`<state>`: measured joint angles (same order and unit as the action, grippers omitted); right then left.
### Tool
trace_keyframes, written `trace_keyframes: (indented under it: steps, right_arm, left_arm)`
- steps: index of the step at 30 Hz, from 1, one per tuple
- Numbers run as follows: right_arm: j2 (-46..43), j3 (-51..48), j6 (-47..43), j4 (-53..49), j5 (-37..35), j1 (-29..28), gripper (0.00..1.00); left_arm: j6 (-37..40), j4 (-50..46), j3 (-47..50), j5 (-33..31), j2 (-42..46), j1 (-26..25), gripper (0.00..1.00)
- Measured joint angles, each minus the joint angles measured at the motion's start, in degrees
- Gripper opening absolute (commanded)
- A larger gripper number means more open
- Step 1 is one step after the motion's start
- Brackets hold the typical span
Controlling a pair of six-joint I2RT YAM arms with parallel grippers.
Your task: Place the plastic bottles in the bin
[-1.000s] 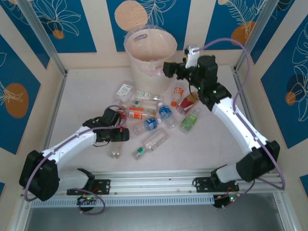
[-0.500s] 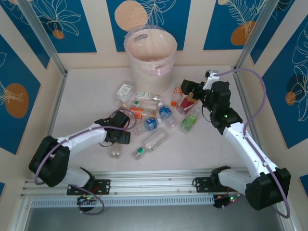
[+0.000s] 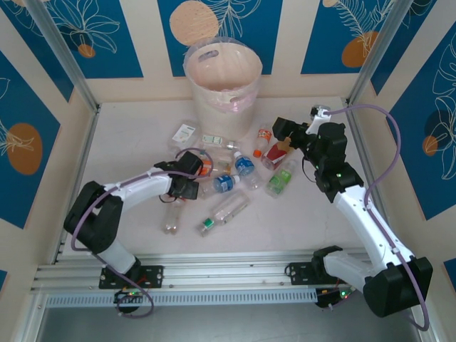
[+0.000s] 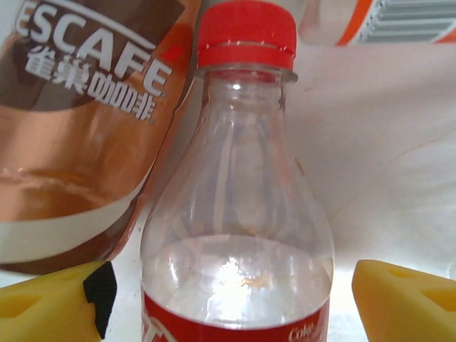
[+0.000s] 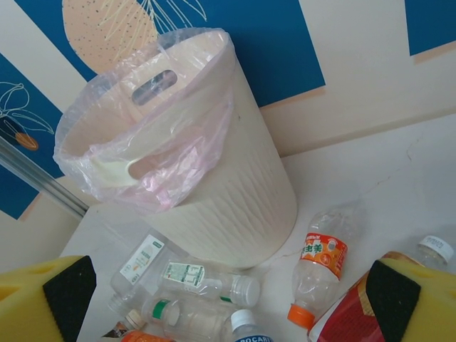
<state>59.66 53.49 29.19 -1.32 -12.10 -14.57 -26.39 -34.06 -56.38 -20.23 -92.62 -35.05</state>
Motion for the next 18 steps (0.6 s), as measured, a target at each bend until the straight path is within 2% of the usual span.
trace_keyframes:
  steps: [6,11,18]
  right_arm:
    - [-0.3,0.0,0.3,-0.2,0.0,0.7,1.00]
    - [-0.3,-0.1,0.9,-0.3,0.0,0.8,0.99]
    - [-0.3,-0.1,1.1,-0.9,0.0,0.9,1.00]
  left_arm:
    - [-0.3,-0.3,-0.6,-0.5,-1.0,0.0,0.76]
    - [-0.3,-0.5,-0.6,-0.7,-2.3,0.0,0.75]
    - [-0.6,-0.9,-1.2,-0.6,-4.0,0.0,0.64]
